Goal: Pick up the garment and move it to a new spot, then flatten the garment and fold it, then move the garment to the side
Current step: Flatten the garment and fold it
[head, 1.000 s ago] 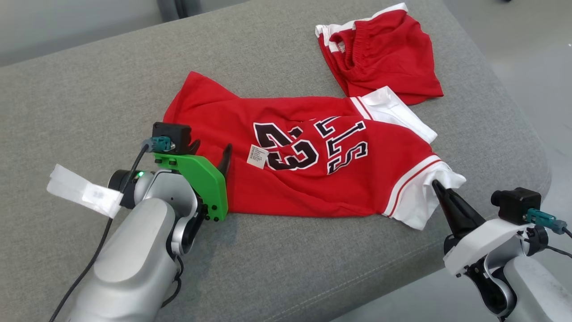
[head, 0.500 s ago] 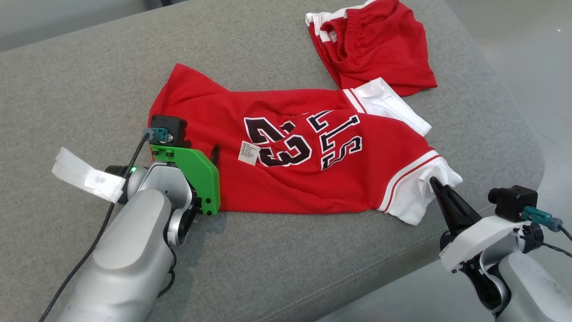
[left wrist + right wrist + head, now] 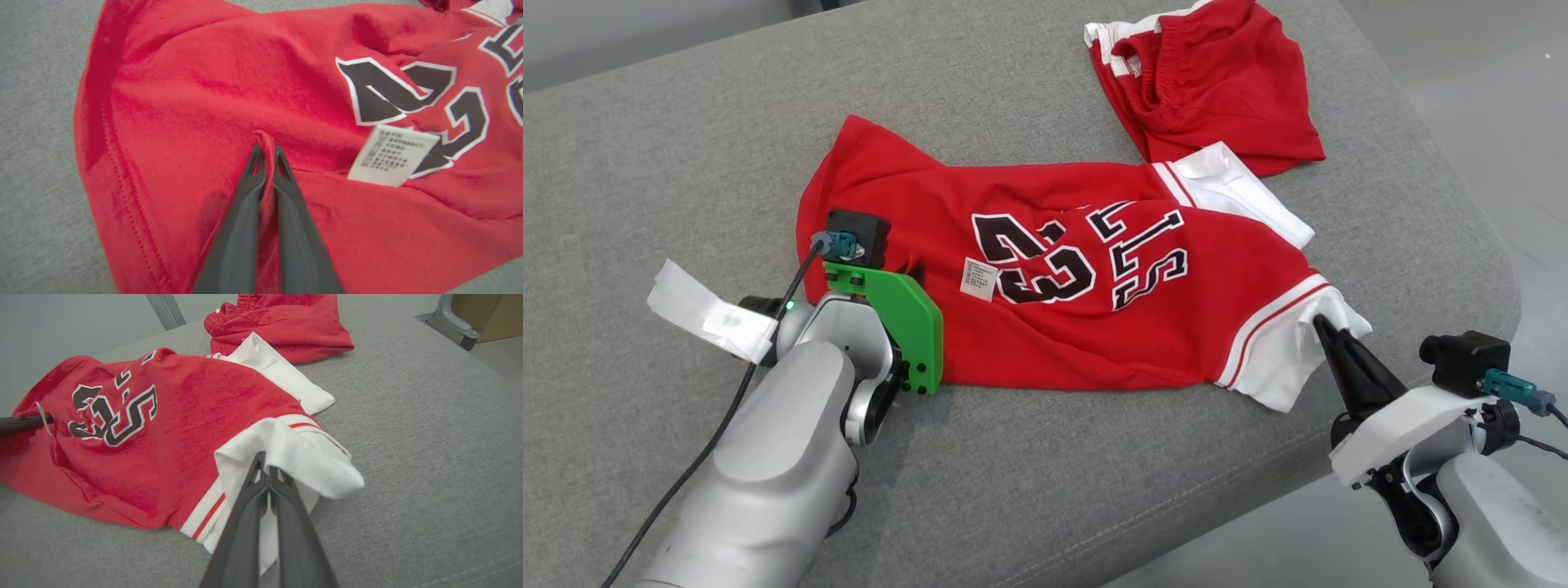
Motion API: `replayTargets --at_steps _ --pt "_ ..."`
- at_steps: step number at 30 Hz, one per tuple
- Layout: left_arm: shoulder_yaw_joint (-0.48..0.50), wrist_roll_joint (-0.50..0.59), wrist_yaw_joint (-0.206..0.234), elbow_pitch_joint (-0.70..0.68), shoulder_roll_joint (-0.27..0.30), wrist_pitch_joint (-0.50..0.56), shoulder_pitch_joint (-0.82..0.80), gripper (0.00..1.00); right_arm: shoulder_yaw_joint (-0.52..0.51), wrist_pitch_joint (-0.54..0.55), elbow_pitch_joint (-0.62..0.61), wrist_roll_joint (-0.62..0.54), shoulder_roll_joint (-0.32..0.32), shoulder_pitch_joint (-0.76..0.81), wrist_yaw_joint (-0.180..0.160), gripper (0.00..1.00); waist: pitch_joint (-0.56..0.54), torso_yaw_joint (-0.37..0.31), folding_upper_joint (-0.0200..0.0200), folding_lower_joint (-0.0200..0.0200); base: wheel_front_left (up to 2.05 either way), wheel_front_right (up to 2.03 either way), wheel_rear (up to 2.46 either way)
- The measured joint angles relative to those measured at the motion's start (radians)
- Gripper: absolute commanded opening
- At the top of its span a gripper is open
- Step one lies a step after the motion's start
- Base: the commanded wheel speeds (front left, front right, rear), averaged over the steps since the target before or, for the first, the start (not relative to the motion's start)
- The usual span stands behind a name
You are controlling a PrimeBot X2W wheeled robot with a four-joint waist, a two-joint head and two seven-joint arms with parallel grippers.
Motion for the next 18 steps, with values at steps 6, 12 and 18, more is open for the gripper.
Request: replayTargets --at_steps 6,12,18 --pt "0.02 -0.008 -0.034 -0.033 -0.017 -0.094 -0.013 0.0 -0.046 -0.021 -0.005 0.023 0.001 -0.001 0.0 0.0 -0.013 0.021 0.0 0.0 0.0 0.0 0.0" --pt "0.147 -0.088 -0.043 -0.136 -0.028 -0.287 -0.009 0.0 -0.106 -0.032 -0.069 0.065 0.008 -0.023 0.0 0.0 -0.04 0.055 0.0 0.0 0.0 0.0 0.0" --pt "0.284 -0.154 -0.061 -0.244 -0.025 -0.496 0.063 0.0 -0.164 -0.04 -0.169 0.084 0.007 -0.068 0.001 0.0 -0.084 0.097 0.0 0.0 0.0 0.0 0.0"
